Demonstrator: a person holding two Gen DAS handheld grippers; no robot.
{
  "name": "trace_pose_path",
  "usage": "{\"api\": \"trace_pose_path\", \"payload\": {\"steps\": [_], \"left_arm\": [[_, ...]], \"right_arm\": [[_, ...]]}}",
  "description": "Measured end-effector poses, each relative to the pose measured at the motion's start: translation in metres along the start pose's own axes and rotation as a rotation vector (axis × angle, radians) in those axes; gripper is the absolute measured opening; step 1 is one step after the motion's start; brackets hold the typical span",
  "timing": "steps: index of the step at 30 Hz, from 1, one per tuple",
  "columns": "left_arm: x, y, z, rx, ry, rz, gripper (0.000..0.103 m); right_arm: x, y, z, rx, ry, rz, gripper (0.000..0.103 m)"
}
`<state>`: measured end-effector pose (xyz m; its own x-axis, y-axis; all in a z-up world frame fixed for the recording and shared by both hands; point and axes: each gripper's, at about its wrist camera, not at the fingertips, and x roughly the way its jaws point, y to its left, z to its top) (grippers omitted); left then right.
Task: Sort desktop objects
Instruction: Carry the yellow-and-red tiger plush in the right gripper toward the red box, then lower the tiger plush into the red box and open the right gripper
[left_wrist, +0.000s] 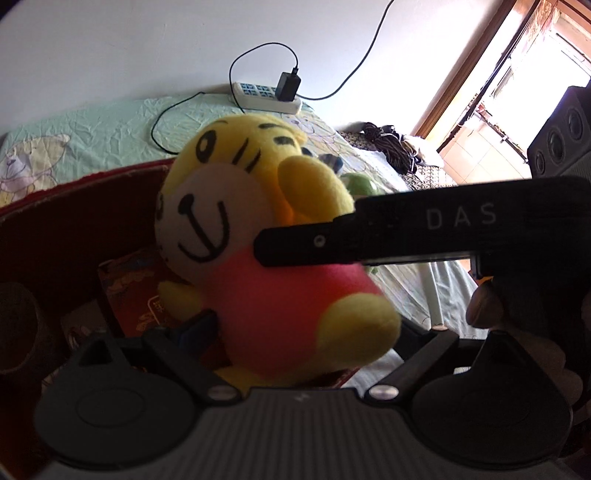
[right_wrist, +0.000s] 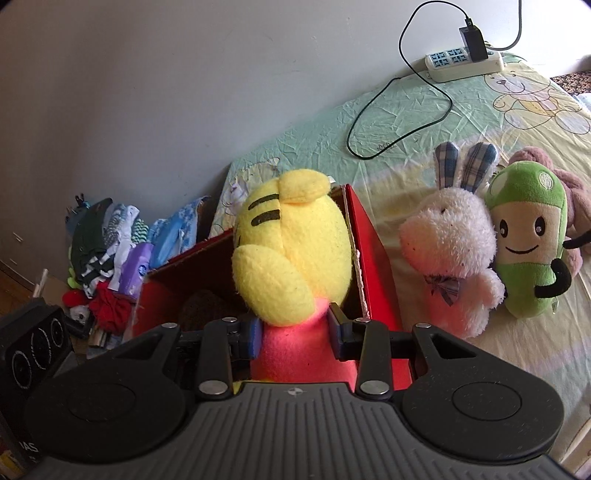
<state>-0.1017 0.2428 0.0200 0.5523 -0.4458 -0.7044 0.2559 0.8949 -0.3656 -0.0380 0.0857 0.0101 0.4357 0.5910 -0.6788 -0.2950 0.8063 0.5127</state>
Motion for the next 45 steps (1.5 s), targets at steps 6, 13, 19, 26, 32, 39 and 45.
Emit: {"api": "trace_pose_path", "payload": {"steps": [6, 13, 19, 26, 32, 39, 45], "left_arm": [[0.01, 0.013, -0.002, 0.007, 0.033, 0.004, 0.094], [0.023, 0.02, -0.001, -0.005, 0.077, 0.009, 0.095], [0.023, 0.018, -0.003, 0.012, 0.075, 0.018, 0.095], [0.009, 0.014, -0.001, 0.018, 0.04, 0.0, 0.099], [0.004, 0.006, -0.002, 0.053, 0.029, -0.01, 0.101], [0.015, 0.012, 0.0, -0.012, 0.059, -0.029, 0.101], [0.013, 0.011, 0.0, -0.024, 0.058, -0.005, 0.101]], "right_arm": [[0.016, 0.001, -0.004, -0.016, 0.018, -0.049, 0.037], [0.021, 0.009, -0.009, -0.141, -0.052, -0.079, 0.035], [0.018, 0.004, -0.008, -0.127, -0.058, -0.062, 0.039], [0.006, 0.007, -0.006, -0.113, -0.112, -0.079, 0.044], [0.006, 0.001, -0.006, -0.071, -0.116, -0.056, 0.034], [0.006, -0.001, -0.012, -0.075, -0.105, -0.066, 0.03], [0.003, -0.007, -0.016, -0.055, -0.121, -0.038, 0.026]]}}
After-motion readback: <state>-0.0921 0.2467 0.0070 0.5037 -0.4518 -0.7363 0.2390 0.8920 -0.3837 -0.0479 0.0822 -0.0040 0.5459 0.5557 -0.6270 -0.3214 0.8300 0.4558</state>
